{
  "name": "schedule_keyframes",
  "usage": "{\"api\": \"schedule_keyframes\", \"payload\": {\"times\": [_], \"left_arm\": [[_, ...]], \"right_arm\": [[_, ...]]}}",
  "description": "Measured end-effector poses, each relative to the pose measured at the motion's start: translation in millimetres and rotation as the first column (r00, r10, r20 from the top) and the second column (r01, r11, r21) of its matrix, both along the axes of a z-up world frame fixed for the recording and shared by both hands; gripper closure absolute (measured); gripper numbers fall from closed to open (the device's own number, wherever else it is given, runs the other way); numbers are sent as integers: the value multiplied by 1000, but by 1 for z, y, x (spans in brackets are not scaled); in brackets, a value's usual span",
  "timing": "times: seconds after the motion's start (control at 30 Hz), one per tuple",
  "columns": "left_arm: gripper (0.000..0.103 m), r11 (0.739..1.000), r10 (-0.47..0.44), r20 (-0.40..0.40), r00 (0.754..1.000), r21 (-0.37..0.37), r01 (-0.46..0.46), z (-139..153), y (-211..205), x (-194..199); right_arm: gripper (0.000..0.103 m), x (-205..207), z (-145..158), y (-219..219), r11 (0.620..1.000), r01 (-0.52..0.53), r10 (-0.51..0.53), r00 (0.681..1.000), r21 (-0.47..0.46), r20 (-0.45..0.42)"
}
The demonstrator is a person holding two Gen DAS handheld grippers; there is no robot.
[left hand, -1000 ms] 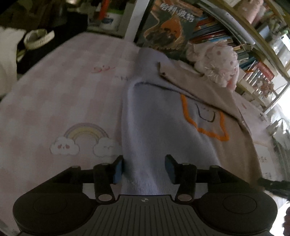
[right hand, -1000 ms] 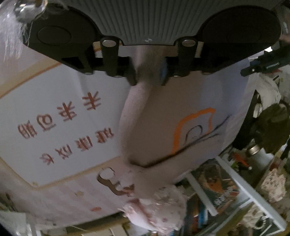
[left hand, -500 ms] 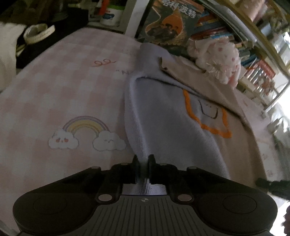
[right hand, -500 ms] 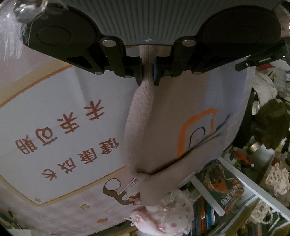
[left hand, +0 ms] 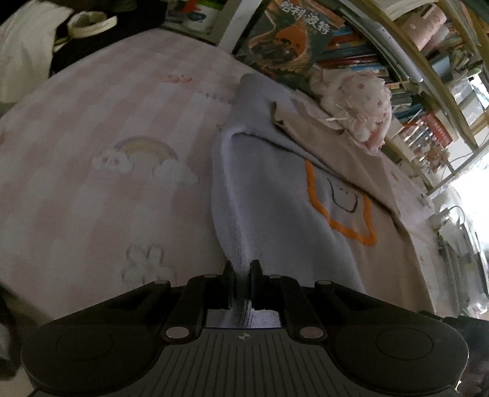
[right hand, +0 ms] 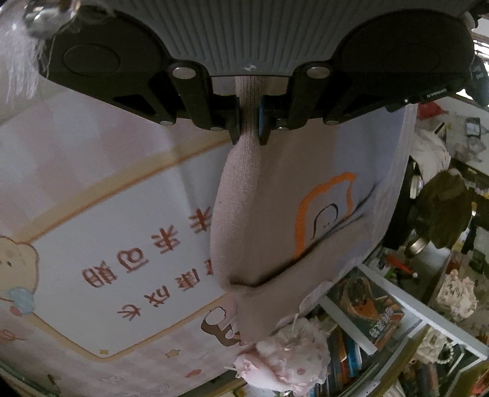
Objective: Fold clothes
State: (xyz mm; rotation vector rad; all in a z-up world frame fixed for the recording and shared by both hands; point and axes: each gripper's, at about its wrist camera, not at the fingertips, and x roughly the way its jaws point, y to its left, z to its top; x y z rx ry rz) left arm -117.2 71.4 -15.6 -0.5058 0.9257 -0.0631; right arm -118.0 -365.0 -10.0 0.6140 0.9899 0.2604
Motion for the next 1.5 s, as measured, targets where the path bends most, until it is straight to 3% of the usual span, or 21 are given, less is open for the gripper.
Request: {"api": "schedule_keyframes", "payload": {"times": [0.4, 0.5, 0.57, 0.63, 0.7, 0.8, 0.97, 1.23, 1.5], "left_arm": [[95, 993, 65, -15, 998, -94, -66, -6, -9, -47], [96, 983, 101, -16, 995, -154, -103, -5, -8, -51], [96, 953, 156, -9, 988, -262, -153, -2, -2, -53], [96, 904, 215, 24, 976, -383, -190, 5, 3, -52], [96, 860, 259, 73, 963, -472, -195, 15, 6, -48], [96, 810, 304, 134, 943, -557, -182, 28, 10, -35], [96, 748, 366, 205, 908, -645, -156, 42, 13, -3], [96, 730, 401, 198, 894, -659, -181, 36, 13, 73], [96, 733, 417, 118, 901, -630, -257, 12, 29, 128]], "right_arm": [[93, -42, 1, -27, 999, -25, 26, 999, 46, -39], [93, -46, 2, -34, 997, -13, 16, 999, 79, -38], [93, -46, 4, -42, 988, 16, -9, 999, 156, -46], [93, -44, 2, -57, 931, 94, -72, 995, 352, -75], [93, -43, 2, -70, 845, 161, -138, 987, 510, -83], [93, -34, 13, -80, 753, 190, -202, 978, 629, -54], [93, -2, 33, -79, 666, 190, -267, 964, 721, -6], [93, 66, 34, -77, 570, 277, -395, 918, 774, -37], [93, 133, 14, -65, 578, 362, -446, 891, 732, -88]]}}
